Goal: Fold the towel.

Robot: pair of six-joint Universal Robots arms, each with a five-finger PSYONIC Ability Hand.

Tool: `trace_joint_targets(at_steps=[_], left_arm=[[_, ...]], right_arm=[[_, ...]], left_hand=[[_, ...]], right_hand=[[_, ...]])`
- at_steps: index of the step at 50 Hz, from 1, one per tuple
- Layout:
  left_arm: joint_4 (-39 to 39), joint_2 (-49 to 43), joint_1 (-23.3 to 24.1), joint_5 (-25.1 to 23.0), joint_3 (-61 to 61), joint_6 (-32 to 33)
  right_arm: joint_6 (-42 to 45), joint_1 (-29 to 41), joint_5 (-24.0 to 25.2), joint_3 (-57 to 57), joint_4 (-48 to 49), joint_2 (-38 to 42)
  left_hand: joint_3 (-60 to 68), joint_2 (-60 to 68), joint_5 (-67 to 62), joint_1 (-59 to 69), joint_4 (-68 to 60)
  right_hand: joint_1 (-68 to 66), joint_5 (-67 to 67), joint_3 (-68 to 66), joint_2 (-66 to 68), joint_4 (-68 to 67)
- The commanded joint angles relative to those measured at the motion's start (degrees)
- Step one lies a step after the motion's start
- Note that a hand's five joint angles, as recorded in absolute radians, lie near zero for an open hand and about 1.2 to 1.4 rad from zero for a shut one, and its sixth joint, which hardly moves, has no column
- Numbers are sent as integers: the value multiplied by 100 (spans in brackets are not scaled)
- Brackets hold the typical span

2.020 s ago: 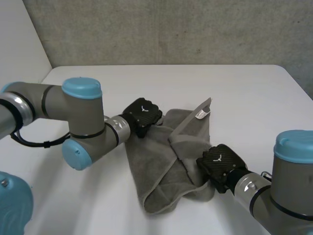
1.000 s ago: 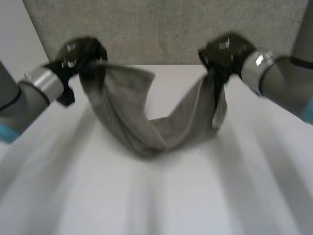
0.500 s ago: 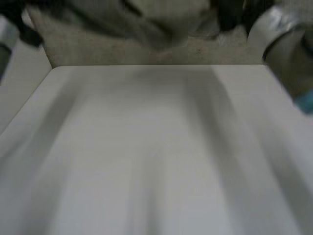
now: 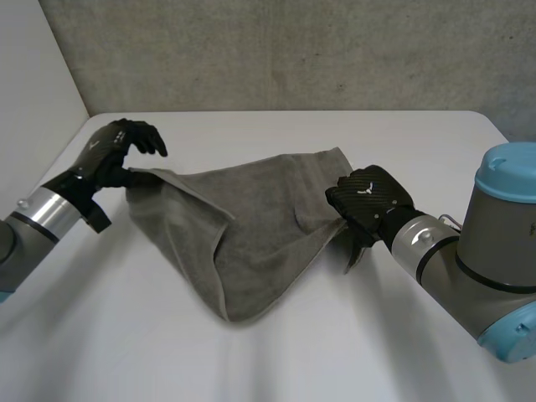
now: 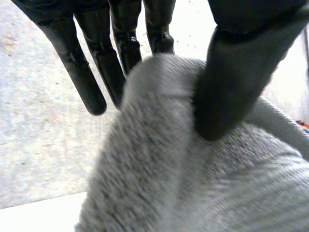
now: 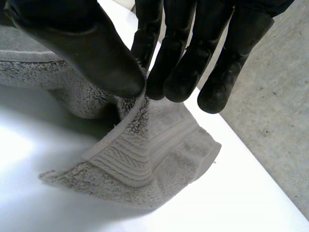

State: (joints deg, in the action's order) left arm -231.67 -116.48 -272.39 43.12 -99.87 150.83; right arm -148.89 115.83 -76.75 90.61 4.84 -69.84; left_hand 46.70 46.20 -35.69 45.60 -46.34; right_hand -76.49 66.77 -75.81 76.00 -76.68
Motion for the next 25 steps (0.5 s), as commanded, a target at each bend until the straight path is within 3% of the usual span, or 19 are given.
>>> trace_joint_targets(at_steps=[1,5,10,14,22,25], left_arm=[[385,143,-306,13,90,332],[631,406,-525,-206,37,657],[807,757,-684,-681,-41,983],[983,1092,-649,-743,-147,1142],[1563,2077,-341,-708,-446,1502],[1713,2209,45,-541,-472,1748]], right_arm=[[-8,1,-7,168,-9,-30],[-8,10,-15,282,8,-21],[-8,19,-24,308,17,-3],[-8,28,-33,317,17,14],[-17,36,-51,387,26,23],[-17,28,-51,431,61,23]], left_hand=[[-1423,-1373,1322,-1313,1387],[-2283,-2233,2182,-2173,2247],[-2454,-2404,2353,-2344,2418],[-2454,-2404,2353,-2344,2418],[-2387,-2337,2286,-2277,2351],[-2370,-2320,2269,-2260,2334]], right_hand=[[-351,323,-419,400,-332],[-351,323,-419,400,-332],[-351,323,-419,400,-332],[-351,323,-419,400,-332],[-351,323,-419,400,-332],[-351,323,-419,400,-332]])
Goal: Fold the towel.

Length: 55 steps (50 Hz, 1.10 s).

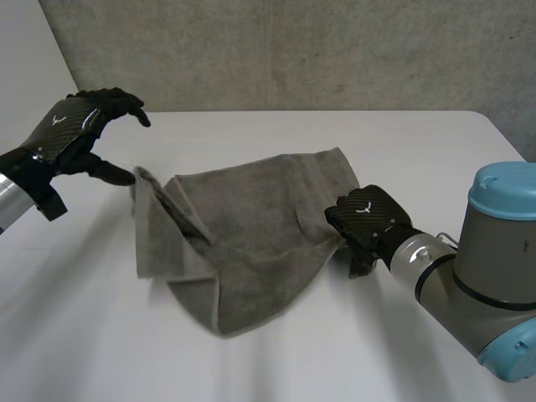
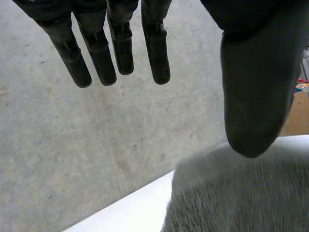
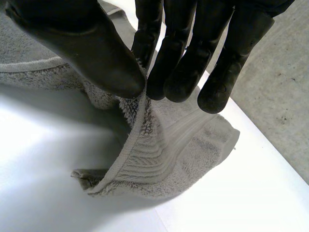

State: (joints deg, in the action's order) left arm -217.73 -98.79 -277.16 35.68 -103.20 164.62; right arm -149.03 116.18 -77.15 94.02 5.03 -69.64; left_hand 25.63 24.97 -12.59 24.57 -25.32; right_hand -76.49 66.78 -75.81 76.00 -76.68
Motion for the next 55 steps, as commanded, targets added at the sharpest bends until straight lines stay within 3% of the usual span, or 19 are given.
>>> trace_joint_targets(at_steps=[1,8,10,14,16,17,19,25,30,33,37,43,55], left_arm=[[432,457,705,350,-148,491],[1154,440,1076,914,-130,1450],[1609,378,1146,1054,-139,2228],[2138,308,1164,1239,-183,2953],[2654,194,1251,1563,-262,3496],[2657,193,1252,1564,-262,3498],[3094,97,1488,2002,-315,3787],[3422,18,1841,2566,-588,3788],[3255,-35,2148,2786,-842,3639],[2956,-185,2447,2980,-851,3226],[2518,-421,2745,3593,-825,2734],[2279,-860,3202,4297,-667,2742],[2138,-1476,3405,4526,-403,2900]], right_arm=[[-3,-8,-10,90,42,3],[6,-8,-19,196,103,47],[6,-8,-19,205,103,73],[6,1,-19,213,103,82],[6,1,-19,213,112,91],[6,1,-19,213,112,91],[6,1,-19,213,112,143],[6,1,-28,213,112,223],[6,10,-28,213,112,267],[6,10,-28,240,112,284],[15,18,-28,275,112,284],[15,27,-37,336,130,276],[23,27,-46,354,182,284]], left_hand=[[-263,-197,-41,-157,232],[-280,-214,-24,-174,249],[-280,-214,-24,-174,249],[-280,-214,-24,-174,249],[-230,-163,-74,-124,199],[-230,-163,-75,-123,198],[-79,-13,-225,27,48],[124,190,-428,230,-155],[275,341,-579,381,-306],[309,375,-613,415,-340],[494,560,-798,600,-525],[410,476,-714,516,-441],[275,341,-579,381,-306]], right_hand=[[-351,322,-419,400,-332],[-351,322,-419,400,-332],[-351,322,-419,400,-332],[-351,322,-419,400,-332],[-351,322,-419,400,-332],[-351,322,-419,400,-332],[-351,322,-419,400,-332],[-351,322,-419,400,-332],[-351,322,-419,400,-332],[-351,322,-419,400,-332],[-351,322,-419,400,-332],[-351,322,-419,400,-332],[-351,322,-419,400,-332]])
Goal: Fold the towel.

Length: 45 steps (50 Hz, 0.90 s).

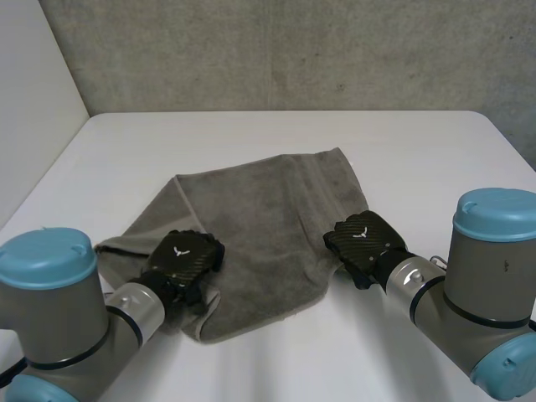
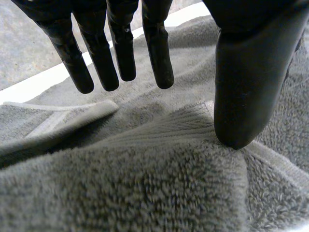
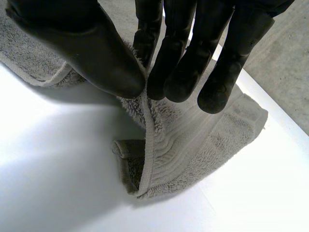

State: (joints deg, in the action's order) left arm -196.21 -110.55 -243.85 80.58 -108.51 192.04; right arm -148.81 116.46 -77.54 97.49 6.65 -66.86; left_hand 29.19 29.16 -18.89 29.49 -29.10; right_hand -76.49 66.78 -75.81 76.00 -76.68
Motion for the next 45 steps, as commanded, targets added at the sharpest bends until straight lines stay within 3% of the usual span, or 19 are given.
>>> trace_joint_targets(at_steps=[1,16,18,19,20,21,23,39,45], left_arm=[[-13,-317,84,37,137,228],[22,-476,75,37,181,641],[39,-450,57,37,163,930],[39,-449,57,37,163,932],[48,-423,31,37,146,1071],[48,-423,31,37,146,1072],[57,-301,-30,11,111,1256],[101,1009,-970,-323,119,1257],[101,1763,-1603,-657,172,994]], right_arm=[[1,-1,-7,7,21,6],[1,-1,-7,7,21,68],[1,-1,-7,-1,21,68],[1,-1,-7,-2,21,68],[1,-1,-7,-2,21,68],[1,-1,-7,-2,21,68],[1,-1,-7,-2,21,68],[-25,-71,-33,-151,-102,-46],[-78,-194,-51,-705,-841,-846]], left_hand=[[-81,-78,51,-110,71],[121,124,-151,91,-130],[1507,1511,-1537,1478,-1517],[1517,1520,-1547,1488,-1526],[2699,2702,-2729,2670,-2709],[2711,2714,-2741,2682,-2721],[5070,5073,-5100,5041,-5080],[5081,5084,-5111,5051,-5090],[5081,5084,-5111,5051,-5090]], right_hand=[[-351,322,-419,400,-332],[-351,322,-419,400,-332],[-351,322,-419,400,-332],[-351,322,-419,400,-332],[-351,322,-419,400,-332],[-351,322,-419,400,-332],[-351,322,-419,400,-332],[-351,322,-419,400,-332],[-351,322,-419,400,-332]])
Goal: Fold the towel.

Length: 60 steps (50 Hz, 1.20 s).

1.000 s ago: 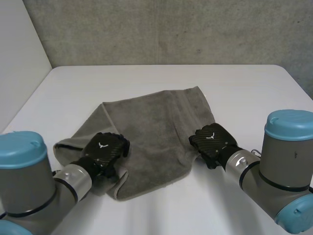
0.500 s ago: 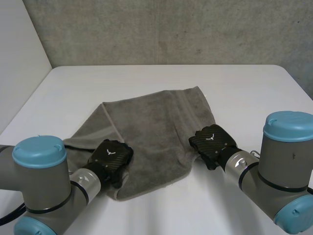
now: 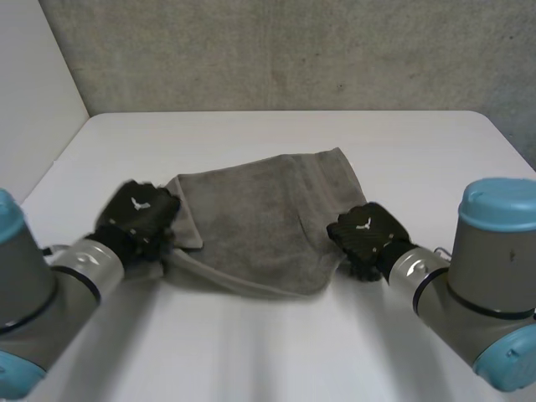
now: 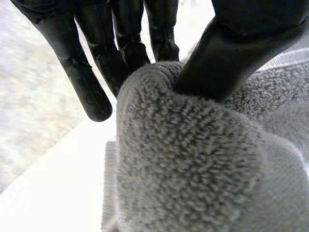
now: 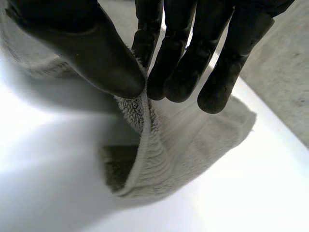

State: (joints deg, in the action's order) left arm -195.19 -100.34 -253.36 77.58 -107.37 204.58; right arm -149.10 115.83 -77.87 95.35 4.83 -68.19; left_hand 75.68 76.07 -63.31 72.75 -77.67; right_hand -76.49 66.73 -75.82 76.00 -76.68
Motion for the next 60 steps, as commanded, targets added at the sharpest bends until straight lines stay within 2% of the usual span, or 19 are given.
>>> trace_joint_targets(at_steps=[1,7,11,17,22,31,33,38,41,42,43,44,45,46,48,49,51,56,60], left_arm=[[-2,744,-654,-358,58,-261],[-20,1603,-1066,-612,391,-1093],[-11,1991,-1233,-788,699,-1727],[-2,2045,-1287,-1026,735,-2001],[-63,1764,-1304,-1228,551,-2001],[-46,-12,-1295,-1272,551,-1904],[-46,-536,-1295,-1272,856,-1590],[-2,-1205,-1217,-1228,1725,-983],[-2,-1383,-1155,-1219,2212,-911],[-11,-1548,-1024,-1184,2925,-1024],[-11,-1550,-1023,-1184,2932,-1026],[-37,-1646,-831,-1158,3585,-1208],[-72,-1699,-647,-1123,4244,-1462],[-72,-1699,-645,-1122,4251,-1465],[-238,-1726,-487,-965,5467,-2016],[-239,-1726,-487,-964,5473,-2019],[-825,-1717,-469,-615,6295,-2517],[-1556,-1726,-478,-227,6676,-2958],[-1584,-1752,-478,-244,6492,-2968]], right_arm=[[-83,-261,-18,-743,-955,-1009],[-478,-684,0,-1859,-1870,-1924],[-655,-772,53,-2354,-2135,-2093],[-541,-764,123,-2828,-2793,-2032],[-234,-685,88,-2767,-2847,-1594],[434,-605,-96,-2749,-2891,-513],[549,-597,-150,-2811,-2883,-344],[699,-588,-193,-3295,-2751,201],[663,-553,-211,-4033,-2469,737],[602,-492,-237,-4607,-2217,1025],[532,-378,-298,-5213,-1936,1262],[532,-377,-299,-5219,-1933,1265],[444,-281,-421,-5855,-1629,1447],[348,-254,-579,-6496,-1312,1580],[260,-245,-719,-7025,-996,1651],[259,-245,-721,-7030,-993,1651],[58,-245,-835,-7634,-450,1634],[-101,-254,-730,-7567,-158,1424],[-110,-245,-510,-7144,-193,1309]], left_hand=[[432,393,-669,725,-233],[432,393,-669,725,-233],[432,393,-669,725,-233],[432,393,-669,725,-233],[432,393,-669,725,-233],[432,393,-669,725,-233],[432,393,-669,725,-233],[432,393,-669,725,-233],[432,393,-669,725,-233],[432,393,-669,725,-233],[432,393,-669,725,-233],[432,393,-669,725,-233],[432,393,-669,725,-233],[432,393,-669,725,-233],[432,393,-669,725,-233],[432,393,-669,725,-233],[432,393,-669,725,-233],[432,393,-669,725,-233],[432,393,-669,725,-233]], right_hand=[[-351,327,-418,400,-332],[-351,327,-418,400,-332],[-351,327,-418,400,-332],[-351,327,-418,400,-332],[-351,327,-418,400,-332],[-351,327,-418,400,-332],[-351,327,-418,400,-332],[-351,327,-418,400,-332],[-351,327,-418,400,-332],[-351,327,-418,400,-332],[-351,327,-418,400,-332],[-351,327,-418,400,-332],[-351,327,-418,400,-332],[-351,327,-418,400,-332],[-351,327,-418,400,-332],[-351,327,-418,400,-332],[-351,327,-418,400,-332],[-351,327,-418,400,-332],[-351,327,-418,400,-332]])
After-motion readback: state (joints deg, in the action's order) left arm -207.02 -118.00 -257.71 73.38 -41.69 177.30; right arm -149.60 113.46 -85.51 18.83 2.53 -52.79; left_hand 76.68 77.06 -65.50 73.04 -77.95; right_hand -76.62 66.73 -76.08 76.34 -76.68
